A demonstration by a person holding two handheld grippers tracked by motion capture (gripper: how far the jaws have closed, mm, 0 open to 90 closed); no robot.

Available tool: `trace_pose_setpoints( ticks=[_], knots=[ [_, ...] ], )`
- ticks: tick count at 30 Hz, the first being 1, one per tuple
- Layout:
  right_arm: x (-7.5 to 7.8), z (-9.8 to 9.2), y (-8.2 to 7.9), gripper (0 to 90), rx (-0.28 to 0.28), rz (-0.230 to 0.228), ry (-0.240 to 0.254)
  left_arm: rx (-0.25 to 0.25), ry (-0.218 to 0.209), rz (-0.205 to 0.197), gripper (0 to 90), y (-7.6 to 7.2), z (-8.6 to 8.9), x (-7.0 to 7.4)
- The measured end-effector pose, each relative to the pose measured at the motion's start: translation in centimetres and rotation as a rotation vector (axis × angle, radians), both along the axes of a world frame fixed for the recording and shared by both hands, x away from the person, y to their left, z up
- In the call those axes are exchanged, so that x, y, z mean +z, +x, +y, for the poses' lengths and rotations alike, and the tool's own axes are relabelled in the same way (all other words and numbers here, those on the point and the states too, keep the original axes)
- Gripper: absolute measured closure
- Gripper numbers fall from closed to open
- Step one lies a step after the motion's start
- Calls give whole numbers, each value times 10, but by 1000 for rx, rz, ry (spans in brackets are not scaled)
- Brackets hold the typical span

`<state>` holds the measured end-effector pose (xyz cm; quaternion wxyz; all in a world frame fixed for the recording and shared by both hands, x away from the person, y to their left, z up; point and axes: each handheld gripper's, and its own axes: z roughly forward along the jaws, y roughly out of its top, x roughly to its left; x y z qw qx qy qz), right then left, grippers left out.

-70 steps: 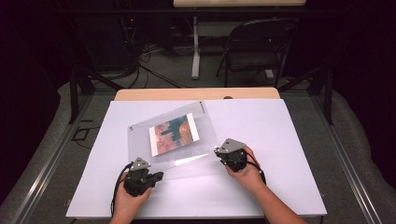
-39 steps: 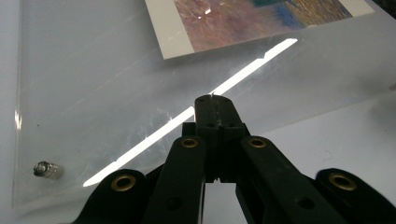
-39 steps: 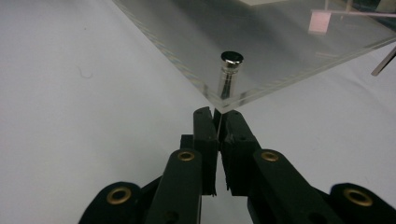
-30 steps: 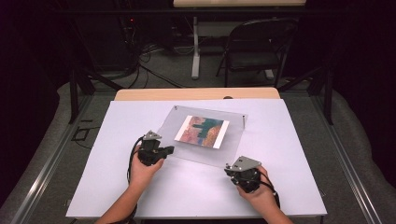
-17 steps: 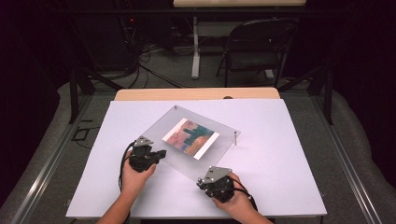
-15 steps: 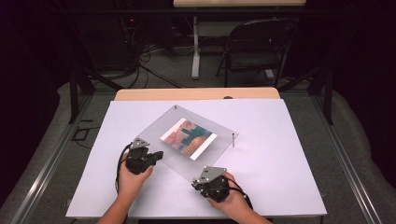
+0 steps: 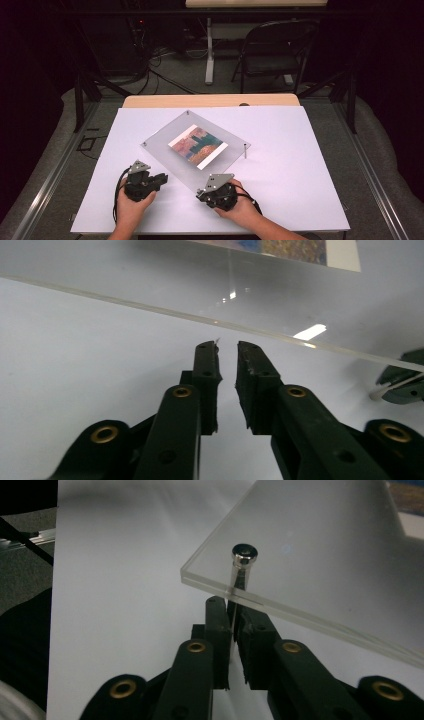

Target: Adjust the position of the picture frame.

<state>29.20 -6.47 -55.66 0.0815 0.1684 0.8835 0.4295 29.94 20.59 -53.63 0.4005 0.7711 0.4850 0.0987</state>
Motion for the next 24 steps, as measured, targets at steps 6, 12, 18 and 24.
trace_pose_setpoints(
  ticks=[6,12,18,24],
  knots=[
    [3,-5,-3,707,-1,-15,-7,-31,0,3,614,-11,-12,-1],
    [10,-29,-4,611,-49,3,36,-130,-13,30,508,-24,-35,-6],
    [18,-57,-4,592,-125,-1,70,-244,0,25,486,-31,-61,-9],
    [19,-79,2,594,-226,3,84,-311,15,2,531,-30,-83,-12]
  ],
)
